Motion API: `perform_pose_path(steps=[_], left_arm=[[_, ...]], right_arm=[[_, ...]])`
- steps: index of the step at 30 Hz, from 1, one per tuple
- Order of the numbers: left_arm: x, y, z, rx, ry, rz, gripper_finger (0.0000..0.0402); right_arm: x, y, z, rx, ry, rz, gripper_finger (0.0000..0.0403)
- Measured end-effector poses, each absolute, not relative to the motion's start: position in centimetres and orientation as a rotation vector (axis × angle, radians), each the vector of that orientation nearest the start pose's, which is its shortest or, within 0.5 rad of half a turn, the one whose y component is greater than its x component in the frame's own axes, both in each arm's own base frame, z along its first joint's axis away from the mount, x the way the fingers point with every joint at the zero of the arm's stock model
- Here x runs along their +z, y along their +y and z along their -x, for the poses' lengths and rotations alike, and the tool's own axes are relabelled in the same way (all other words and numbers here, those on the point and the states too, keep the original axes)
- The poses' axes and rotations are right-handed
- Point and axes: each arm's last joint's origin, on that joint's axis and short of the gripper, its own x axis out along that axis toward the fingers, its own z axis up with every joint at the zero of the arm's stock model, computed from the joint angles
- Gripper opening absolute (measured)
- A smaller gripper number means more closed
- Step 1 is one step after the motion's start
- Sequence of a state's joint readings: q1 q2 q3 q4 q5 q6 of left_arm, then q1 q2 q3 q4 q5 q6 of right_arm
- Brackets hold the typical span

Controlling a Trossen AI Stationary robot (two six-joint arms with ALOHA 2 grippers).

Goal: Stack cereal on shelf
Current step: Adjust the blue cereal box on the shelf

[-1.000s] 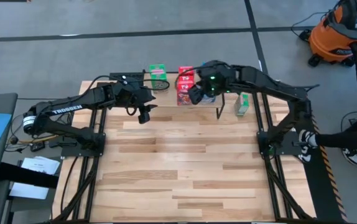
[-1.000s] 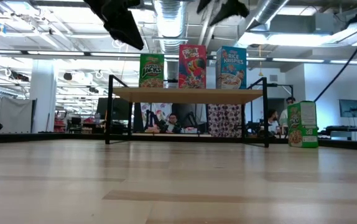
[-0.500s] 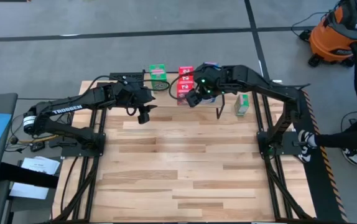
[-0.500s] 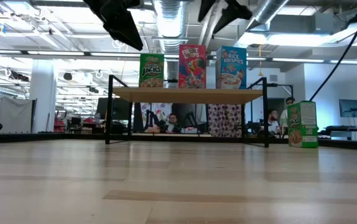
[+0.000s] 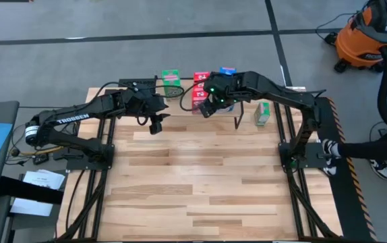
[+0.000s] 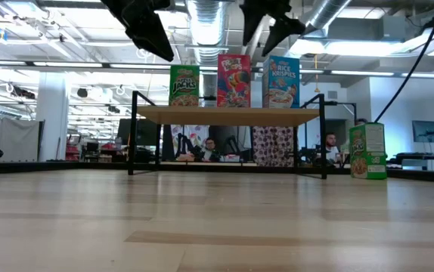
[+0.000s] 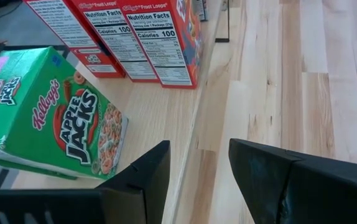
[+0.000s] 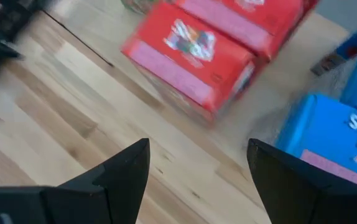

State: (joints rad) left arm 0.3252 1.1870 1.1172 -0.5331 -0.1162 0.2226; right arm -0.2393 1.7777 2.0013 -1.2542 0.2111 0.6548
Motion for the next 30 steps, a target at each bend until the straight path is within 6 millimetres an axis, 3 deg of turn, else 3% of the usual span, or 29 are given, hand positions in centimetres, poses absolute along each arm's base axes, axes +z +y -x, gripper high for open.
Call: perform_pose_path(steps=[17,30], left_arm=[[33.6,8.3,-23.5,0.359,0.649,-0.147,0.0155],[33.6,8.3,-23.5,0.359,0.649,-0.147,0.0155]], right_arm=[[38.5,-10.2,-33.4,-0.820,0.912,-0.619,0.0291],[38.6,-10.1,-33.6,-0.799,0.897,-0.594,0.0291]])
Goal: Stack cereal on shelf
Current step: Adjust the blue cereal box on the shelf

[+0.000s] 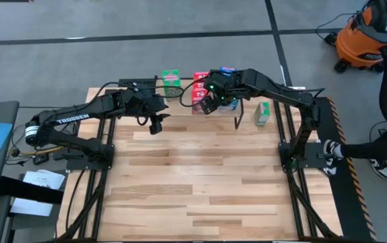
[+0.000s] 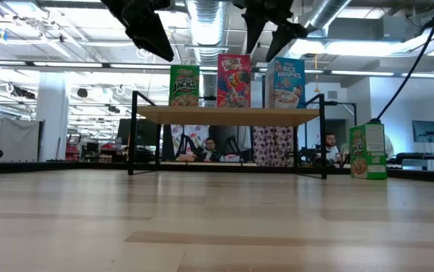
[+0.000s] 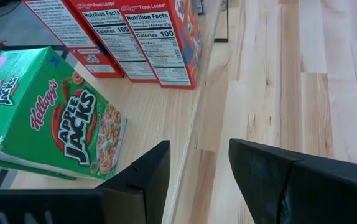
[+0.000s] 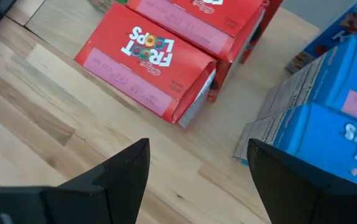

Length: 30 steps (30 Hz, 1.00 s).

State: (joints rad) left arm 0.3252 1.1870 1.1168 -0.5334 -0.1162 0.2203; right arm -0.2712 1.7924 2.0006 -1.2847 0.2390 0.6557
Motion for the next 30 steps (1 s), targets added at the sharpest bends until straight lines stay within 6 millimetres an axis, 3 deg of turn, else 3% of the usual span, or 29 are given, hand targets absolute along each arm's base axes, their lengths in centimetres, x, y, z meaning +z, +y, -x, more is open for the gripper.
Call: perform_pose_path(steps=[9,18,24,30], left_arm=[[33.6,8.3,-23.5,0.361,0.648,-0.139,0.0155],[33.5,8.2,-23.4,0.365,0.654,-0.120,0.0155],[33.5,8.2,-23.4,0.364,0.664,-0.119,0.0155],[33.4,8.2,-23.3,0.362,0.677,-0.117,0.0155]], right_arm=[[40.5,-9.5,-32.8,-0.700,0.830,-0.513,0.0291],[43.4,-9.6,-29.0,-0.787,0.759,-0.459,0.0291],[43.2,-9.7,-27.3,-0.889,0.851,-0.412,0.0291],[41.7,-10.0,-26.4,-1.016,1.002,-0.413,0.0291]])
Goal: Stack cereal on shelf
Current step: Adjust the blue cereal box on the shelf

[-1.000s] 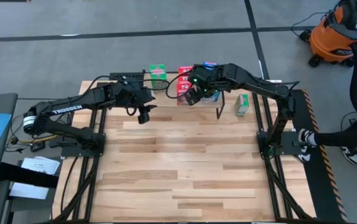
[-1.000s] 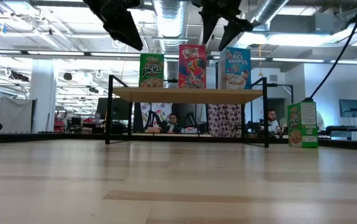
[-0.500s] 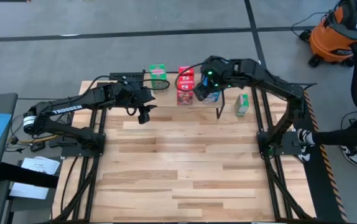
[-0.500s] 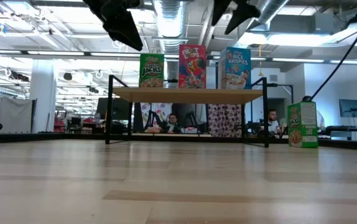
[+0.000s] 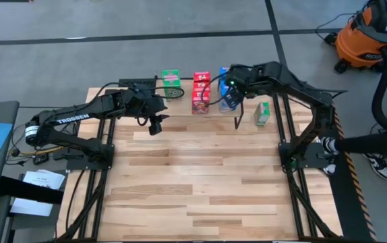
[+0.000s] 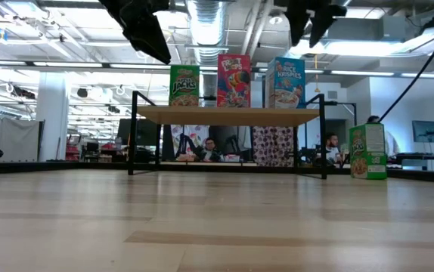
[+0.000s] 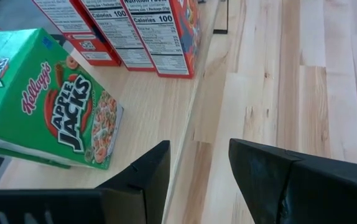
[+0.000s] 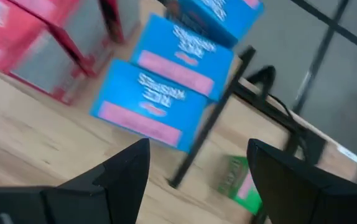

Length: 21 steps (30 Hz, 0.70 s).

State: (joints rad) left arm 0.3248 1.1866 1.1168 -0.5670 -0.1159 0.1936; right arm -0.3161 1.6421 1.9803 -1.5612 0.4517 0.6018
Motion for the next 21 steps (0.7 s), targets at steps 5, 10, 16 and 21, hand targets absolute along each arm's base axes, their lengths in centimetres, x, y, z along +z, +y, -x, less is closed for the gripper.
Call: perform_pose_path(steps=[5,10,16,21], left_arm=[[33.4,8.2,-23.3,0.362,0.678,-0.117,0.0155],[33.3,8.2,-23.3,0.362,0.680,-0.117,0.0155],[33.3,8.2,-23.3,0.362,0.681,-0.116,0.0155],[33.0,8.3,-23.7,0.360,0.691,-0.115,0.0155]], right_arm=[[40.4,-10.1,-26.2,-1.040,1.053,-0.424,0.0291],[40.3,-9.6,-25.1,-1.044,1.056,-0.432,0.0291],[40.8,-8.7,-22.7,-1.074,0.997,-0.477,0.0291],[39.2,-8.4,-20.9,-1.161,0.974,-0.528,0.0291]])
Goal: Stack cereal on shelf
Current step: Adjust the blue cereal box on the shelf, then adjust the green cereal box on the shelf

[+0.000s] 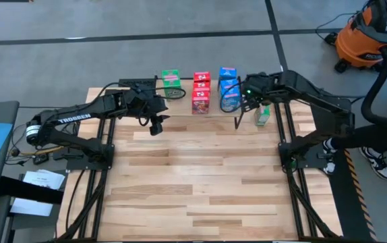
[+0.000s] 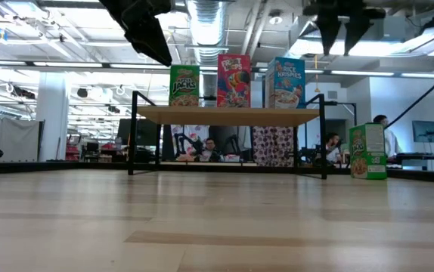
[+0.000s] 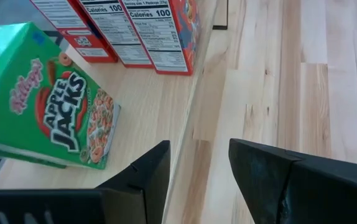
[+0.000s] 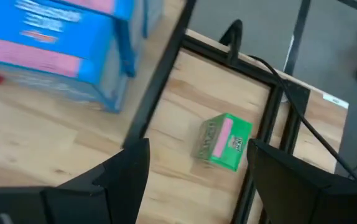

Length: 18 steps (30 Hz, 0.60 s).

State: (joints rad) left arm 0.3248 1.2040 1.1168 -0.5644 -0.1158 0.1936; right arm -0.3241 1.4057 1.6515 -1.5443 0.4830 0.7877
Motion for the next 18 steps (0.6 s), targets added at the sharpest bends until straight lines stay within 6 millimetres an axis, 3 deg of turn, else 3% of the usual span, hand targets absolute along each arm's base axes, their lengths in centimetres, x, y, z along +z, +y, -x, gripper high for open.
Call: perform_pose_path(steps=[10,18], left_arm=[[30.9,9.4,-26.7,0.373,0.700,-0.091,0.0155],[30.3,10.1,-28.0,0.489,0.666,-0.095,0.0155]], right_arm=[[35.6,-8.7,-20.8,-1.226,0.893,-0.551,0.0291],[34.5,-9.9,-21.6,-1.293,0.903,-0.530,0.0291]])
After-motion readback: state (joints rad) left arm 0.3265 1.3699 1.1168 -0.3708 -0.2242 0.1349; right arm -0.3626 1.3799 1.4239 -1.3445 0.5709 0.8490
